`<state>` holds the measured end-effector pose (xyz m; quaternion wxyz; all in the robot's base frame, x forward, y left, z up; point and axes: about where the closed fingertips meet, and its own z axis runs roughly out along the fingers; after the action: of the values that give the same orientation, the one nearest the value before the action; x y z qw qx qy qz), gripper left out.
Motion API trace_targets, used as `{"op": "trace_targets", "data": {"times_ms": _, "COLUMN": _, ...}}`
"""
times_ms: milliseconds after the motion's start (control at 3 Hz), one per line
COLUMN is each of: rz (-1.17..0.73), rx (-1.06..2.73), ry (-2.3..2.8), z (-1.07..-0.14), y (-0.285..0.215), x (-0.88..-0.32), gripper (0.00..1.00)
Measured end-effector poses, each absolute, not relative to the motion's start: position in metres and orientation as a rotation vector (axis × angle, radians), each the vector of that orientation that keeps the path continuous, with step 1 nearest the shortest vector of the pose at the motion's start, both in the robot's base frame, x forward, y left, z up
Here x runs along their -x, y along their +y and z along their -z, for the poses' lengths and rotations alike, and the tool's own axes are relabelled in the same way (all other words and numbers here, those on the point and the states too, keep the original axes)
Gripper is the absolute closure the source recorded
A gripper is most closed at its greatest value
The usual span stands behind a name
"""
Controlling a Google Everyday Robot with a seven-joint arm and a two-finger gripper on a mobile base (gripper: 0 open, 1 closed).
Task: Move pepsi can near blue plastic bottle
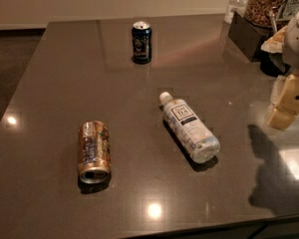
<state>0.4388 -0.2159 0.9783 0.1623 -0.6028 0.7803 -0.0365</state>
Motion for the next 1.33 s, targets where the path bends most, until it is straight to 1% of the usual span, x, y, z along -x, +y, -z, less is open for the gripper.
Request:
{"op": "trace_targets", "data": {"times_ms": 333, "rz": 0.104, "rx": 1.72, "ry": 2.227, "z": -0.978, "y": -0.216, "x": -0.439, "gripper": 0.0}}
{"op": "trace_targets", "data": {"times_ms": 667, "rz": 0.083, "rx": 1.664, "ry": 2.212, "z": -0.98, "y": -0.201, "x": -0.481, "gripper": 0.0}}
{"op": "trace_targets", "data": {"times_ms": 1000, "rz": 0.052, "rx": 1.537, "ry": 2.178, "z": -0.978, "y": -0.172, "x": -0.564, "gripper": 0.0}}
{"op": "trace_targets", "data": {"times_ms": 1333, "rz": 0.041, "rx": 1.453, "ry": 2.158, "z": -0.976, "y": -0.158, "x": -0.61, "gripper": 0.0}}
